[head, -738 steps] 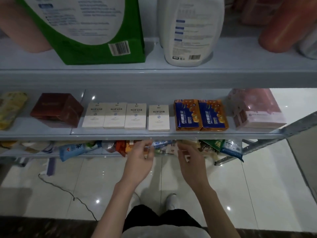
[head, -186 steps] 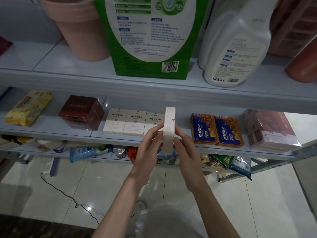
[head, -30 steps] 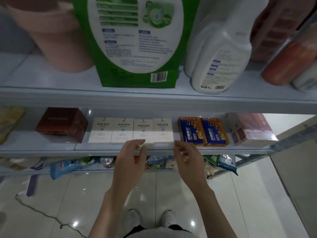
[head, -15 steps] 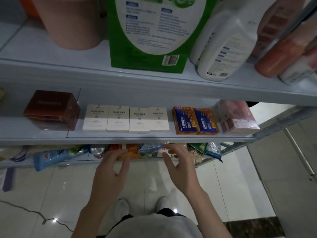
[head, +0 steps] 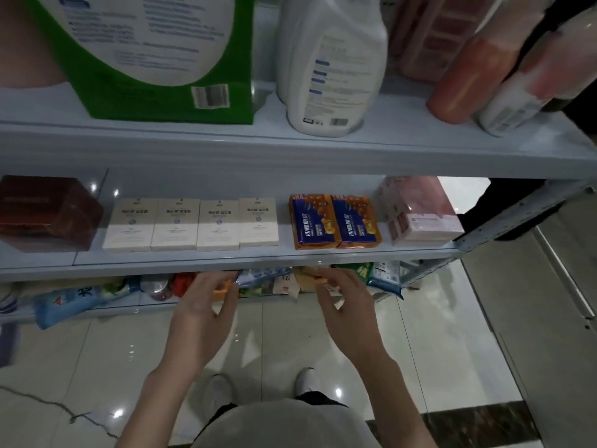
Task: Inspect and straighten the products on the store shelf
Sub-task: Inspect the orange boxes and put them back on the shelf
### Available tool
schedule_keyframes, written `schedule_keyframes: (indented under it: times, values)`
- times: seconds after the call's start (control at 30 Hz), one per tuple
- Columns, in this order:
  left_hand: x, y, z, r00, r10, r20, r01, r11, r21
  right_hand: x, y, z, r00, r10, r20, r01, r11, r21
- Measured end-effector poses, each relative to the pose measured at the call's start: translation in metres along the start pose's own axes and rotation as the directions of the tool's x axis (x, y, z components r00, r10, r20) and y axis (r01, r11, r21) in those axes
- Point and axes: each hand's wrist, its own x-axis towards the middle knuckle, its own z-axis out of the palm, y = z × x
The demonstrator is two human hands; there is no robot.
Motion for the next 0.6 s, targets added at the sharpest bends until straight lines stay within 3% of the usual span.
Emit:
schedule_keyframes:
  times: [0.3,0.6]
  values:
    - [0.007,0.074,0.081,0.986,-0.121,0.114,0.121,0.993,0.008,0.015,0.086,-0.078,0.998,0.049,-0.027,-0.049,0.999,-0.02]
    - [0.018,0.086,0.111,0.979,-0.175,0.101,0.168,0.983,0.075,0.039,0.116,-0.078,0.994,0.047,0.102,-0.044,0.999,-0.03]
